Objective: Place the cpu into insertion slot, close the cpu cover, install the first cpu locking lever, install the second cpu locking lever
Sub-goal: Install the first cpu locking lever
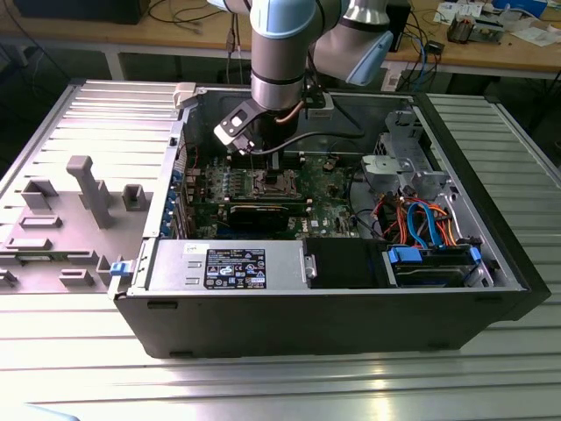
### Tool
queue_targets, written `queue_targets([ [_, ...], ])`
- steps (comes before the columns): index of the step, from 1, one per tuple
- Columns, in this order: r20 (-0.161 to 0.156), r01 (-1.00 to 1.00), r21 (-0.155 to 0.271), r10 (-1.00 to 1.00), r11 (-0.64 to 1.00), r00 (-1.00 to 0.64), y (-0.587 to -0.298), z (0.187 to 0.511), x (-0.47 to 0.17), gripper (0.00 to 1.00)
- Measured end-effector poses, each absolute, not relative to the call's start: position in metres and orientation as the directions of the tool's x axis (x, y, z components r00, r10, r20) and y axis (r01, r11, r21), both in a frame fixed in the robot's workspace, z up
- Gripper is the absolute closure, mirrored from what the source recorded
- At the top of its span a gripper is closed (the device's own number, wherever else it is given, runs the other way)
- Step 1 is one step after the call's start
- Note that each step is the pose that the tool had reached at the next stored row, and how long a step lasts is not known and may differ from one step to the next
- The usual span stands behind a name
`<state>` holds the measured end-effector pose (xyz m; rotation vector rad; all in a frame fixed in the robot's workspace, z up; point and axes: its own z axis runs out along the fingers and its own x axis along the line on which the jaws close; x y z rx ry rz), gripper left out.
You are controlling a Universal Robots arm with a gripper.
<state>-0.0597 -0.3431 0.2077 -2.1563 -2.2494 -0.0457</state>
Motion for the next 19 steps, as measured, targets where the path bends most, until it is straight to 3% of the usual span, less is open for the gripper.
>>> queue_targets([
  [19, 0.038, 0.999, 0.004, 0.998, 0.042, -0.042, -0.3431, 0.2164, -0.0597, 0.89],
])
